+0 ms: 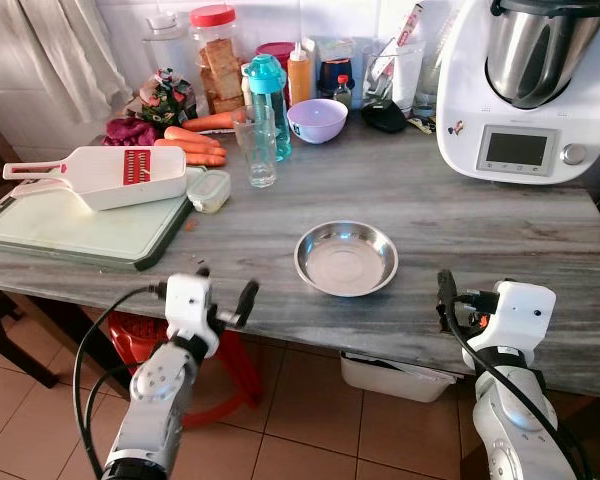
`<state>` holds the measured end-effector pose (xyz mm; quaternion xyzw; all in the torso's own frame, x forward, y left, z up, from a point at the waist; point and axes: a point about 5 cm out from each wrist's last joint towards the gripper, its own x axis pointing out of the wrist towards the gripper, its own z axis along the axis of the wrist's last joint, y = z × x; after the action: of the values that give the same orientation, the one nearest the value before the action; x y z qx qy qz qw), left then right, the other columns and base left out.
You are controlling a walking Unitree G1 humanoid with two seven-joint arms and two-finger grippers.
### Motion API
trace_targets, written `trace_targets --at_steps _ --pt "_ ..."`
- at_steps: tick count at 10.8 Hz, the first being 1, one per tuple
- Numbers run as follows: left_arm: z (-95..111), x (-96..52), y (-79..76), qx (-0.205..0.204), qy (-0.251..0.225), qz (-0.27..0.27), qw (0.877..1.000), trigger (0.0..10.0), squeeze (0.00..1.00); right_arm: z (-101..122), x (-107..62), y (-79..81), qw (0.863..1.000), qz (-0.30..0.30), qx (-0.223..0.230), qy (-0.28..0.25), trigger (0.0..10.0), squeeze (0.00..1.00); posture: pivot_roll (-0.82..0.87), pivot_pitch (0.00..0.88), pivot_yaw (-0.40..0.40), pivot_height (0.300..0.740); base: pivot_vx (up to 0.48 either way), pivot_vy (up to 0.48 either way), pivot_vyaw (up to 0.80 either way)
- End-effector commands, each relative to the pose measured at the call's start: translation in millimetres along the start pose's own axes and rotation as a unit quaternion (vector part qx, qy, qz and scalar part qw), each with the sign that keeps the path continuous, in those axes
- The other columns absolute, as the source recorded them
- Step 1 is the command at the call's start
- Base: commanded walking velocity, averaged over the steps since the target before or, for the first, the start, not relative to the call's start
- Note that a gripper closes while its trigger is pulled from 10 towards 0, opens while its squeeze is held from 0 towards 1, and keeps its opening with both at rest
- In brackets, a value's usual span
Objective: Setting the table
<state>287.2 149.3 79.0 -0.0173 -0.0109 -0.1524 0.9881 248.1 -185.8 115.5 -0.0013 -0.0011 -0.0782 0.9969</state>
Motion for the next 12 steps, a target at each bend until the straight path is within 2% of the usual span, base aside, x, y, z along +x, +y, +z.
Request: trace_targets --at_steps 1,3,5,6,8,10,12 --pt "0.2 -3.5 4.6 0.007 0.004 0.018 1.000 10.0 0.00 3.5 -2.2 4.1 1.000 0.010 -0.010 -0.004 10.0 0.00 -0.01 0.000 0.072 0.740 0.000 0.000 0.00" --pt "-4.6 -10.1 5.2 -0.010 0.027 0.010 1.000 10.0 0.00 5.0 -3.9 6.5 0.999 0.031 -0.026 -0.018 10.0 0.00 0.00 0.000 0.066 0.740 0.000 0.000 0.00" --pt "-11.6 -24.2 5.2 -0.022 0.050 -0.006 0.998 10.0 0.00 -2.4 -9.2 10.9 0.996 0.061 -0.071 -0.005 10.0 0.00 0.00 0.000 0.064 0.740 0.000 0.000 0.00" --pt "-14.0 -31.0 1.1 -0.030 0.067 -0.010 0.997 10.0 0.00 -11.4 -16.5 14.8 0.995 0.084 -0.054 0.030 10.0 0.00 0.00 0.003 0.058 0.740 0.000 0.000 0.00" --pt "-11.3 -37.5 0.9 -0.020 0.066 -0.016 0.998 10.0 0.00 -4.8 -18.2 12.4 0.998 0.058 -0.026 0.002 10.0 0.00 0.01 0.012 0.059 0.740 0.000 0.000 0.00" --pt "-10.5 -39.8 -0.5 -0.018 0.072 -0.020 0.997 10.0 0.00 -4.4 -17.6 8.8 0.999 0.048 -0.019 0.003 10.0 0.00 0.01 0.015 0.061 0.740 0.000 0.000 0.00" --pt "-9.0 -36.0 -1.7 -0.015 0.065 -0.019 0.998 10.0 0.00 -5.1 -17.5 9.6 0.999 0.049 -0.020 0.005 10.0 0.00 0.00 0.016 0.063 0.740 0.000 0.000 -0.57"
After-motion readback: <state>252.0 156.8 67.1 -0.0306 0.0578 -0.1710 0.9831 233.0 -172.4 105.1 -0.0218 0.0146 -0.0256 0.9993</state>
